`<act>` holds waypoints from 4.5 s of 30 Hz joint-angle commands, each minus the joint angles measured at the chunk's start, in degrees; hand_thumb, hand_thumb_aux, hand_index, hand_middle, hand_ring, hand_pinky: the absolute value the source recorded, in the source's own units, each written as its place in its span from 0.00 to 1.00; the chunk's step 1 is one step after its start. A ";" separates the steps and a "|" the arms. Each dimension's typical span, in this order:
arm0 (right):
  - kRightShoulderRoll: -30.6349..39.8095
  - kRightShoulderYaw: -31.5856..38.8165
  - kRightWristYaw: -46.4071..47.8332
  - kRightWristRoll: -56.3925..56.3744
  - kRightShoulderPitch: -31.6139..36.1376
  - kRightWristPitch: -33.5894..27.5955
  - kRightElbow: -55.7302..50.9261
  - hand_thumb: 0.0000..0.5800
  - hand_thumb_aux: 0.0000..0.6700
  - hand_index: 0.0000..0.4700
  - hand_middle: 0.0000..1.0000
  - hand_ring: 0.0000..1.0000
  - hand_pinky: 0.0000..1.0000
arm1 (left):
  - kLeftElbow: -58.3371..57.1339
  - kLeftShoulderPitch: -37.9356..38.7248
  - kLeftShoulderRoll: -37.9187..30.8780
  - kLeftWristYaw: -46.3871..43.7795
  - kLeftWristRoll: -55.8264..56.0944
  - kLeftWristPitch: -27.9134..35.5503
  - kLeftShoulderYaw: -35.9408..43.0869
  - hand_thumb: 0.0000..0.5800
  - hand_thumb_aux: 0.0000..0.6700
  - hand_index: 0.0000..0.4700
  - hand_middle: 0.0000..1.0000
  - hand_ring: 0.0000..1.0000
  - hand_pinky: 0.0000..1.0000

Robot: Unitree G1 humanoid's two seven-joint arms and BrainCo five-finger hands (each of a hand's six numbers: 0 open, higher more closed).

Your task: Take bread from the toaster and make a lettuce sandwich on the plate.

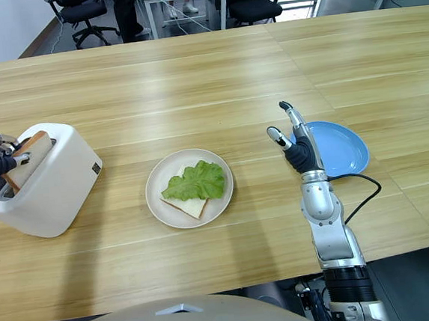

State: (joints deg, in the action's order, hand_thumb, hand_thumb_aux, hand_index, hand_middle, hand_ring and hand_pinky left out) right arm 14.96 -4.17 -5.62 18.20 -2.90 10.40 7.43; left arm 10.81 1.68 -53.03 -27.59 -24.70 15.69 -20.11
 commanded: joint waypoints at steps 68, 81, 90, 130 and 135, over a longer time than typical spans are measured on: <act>-0.84 11.71 -4.19 15.01 0.53 0.84 -3.62 0.00 0.00 0.00 0.00 0.00 0.00 | -17.71 -6.51 47.35 14.29 33.57 -2.01 17.80 1.00 1.00 0.98 1.00 1.00 1.00; -0.58 12.54 -5.11 17.21 0.49 0.53 -4.40 0.00 0.00 0.00 0.00 0.00 0.00 | -10.00 -5.44 50.16 15.90 37.47 4.72 17.93 1.00 1.00 0.98 1.00 1.00 1.00; -0.18 13.25 -6.22 18.46 0.06 0.40 -5.12 0.00 0.00 0.00 0.00 0.00 0.00 | -12.40 -8.74 49.17 18.99 27.81 1.08 24.86 1.00 1.00 0.98 1.00 1.00 1.00; 4.08 43.86 0.28 43.95 11.65 1.61 -28.05 0.00 0.00 0.00 0.00 0.00 0.00 | -26.34 -7.05 46.36 23.22 15.16 -10.04 28.50 1.00 1.00 0.98 1.00 1.00 1.00; 4.40 46.02 1.73 45.10 10.05 0.54 -26.76 0.00 0.00 0.00 0.00 0.00 0.00 | -21.55 -6.61 44.76 25.40 11.71 -13.23 29.09 0.89 0.67 0.66 1.00 1.00 1.00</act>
State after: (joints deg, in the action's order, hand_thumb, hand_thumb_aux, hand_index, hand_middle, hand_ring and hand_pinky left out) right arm 18.45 37.92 -8.75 61.47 9.85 12.05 -14.55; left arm -14.76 -4.97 -7.74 -2.98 -11.00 4.79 7.39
